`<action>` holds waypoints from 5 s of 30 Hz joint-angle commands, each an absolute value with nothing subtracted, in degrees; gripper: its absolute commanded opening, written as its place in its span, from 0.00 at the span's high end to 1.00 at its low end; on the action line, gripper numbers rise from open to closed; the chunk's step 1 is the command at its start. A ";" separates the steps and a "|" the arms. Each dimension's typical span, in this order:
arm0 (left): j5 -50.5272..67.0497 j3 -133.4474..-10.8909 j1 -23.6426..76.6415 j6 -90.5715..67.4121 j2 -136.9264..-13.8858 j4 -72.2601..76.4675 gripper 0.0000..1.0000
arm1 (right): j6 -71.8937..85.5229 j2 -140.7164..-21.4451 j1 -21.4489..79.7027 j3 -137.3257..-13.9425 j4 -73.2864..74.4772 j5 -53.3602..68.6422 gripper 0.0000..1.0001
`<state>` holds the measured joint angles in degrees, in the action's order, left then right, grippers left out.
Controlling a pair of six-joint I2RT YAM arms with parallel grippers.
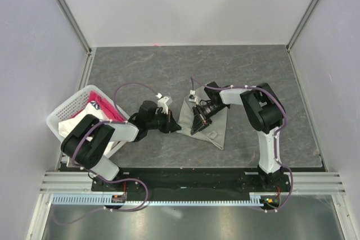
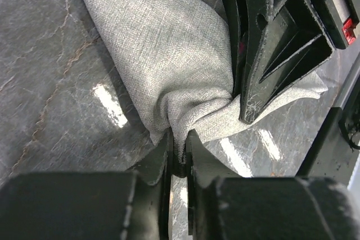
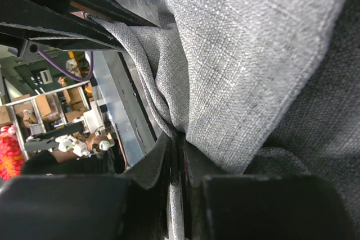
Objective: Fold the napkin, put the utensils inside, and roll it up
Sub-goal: Roll the napkin with the utensil
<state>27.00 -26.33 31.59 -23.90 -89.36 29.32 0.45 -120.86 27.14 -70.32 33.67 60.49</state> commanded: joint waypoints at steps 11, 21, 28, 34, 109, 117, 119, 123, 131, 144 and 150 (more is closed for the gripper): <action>32.08 -41.56 31.38 -22.41 -92.19 4.41 0.98 | -2.81 -100.30 30.58 -66.36 28.05 35.26 0.45; 36.47 -45.88 29.18 -25.75 -94.57 -3.86 0.98 | -3.60 -86.23 42.18 -55.03 15.38 12.49 0.31; 39.02 -48.60 27.69 -26.02 -96.68 -7.64 0.98 | -5.62 -87.27 47.37 -53.09 14.68 8.09 0.30; 40.17 -49.04 27.16 -25.93 -97.38 -8.96 0.98 | -7.03 -89.38 50.62 -52.73 13.10 2.64 0.30; 35.95 -34.72 22.59 -30.32 -91.49 4.40 0.79 | -12.13 -119.27 38.41 -73.21 36.12 41.22 0.80; 35.95 -36.12 22.59 -28.13 -91.85 1.68 0.98 | -10.55 -117.95 38.06 -74.36 35.33 41.84 0.63; 35.42 -36.82 22.59 -27.51 -91.85 0.80 0.98 | -9.76 -116.37 38.06 -74.44 34.81 41.14 0.47; 34.46 -38.05 22.59 -26.72 -92.37 -2.01 0.98 | -8.09 -109.89 37.97 -73.75 33.32 36.58 0.32; 33.31 -39.99 22.59 -26.19 -92.90 -4.22 0.98 | -1.59 -93.79 38.76 -67.94 33.57 24.00 0.27; 33.13 -41.04 22.59 -25.31 -93.60 -5.54 0.98 | 17.49 -82.62 45.79 -51.52 38.93 24.09 0.27; 33.22 -41.31 22.59 -25.14 -93.25 -5.71 0.98 | 17.67 -83.14 45.70 -51.23 42.97 15.58 0.27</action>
<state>34.35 -39.57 22.59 -27.57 -93.12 -4.47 15.38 -84.42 45.69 -50.37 40.05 22.28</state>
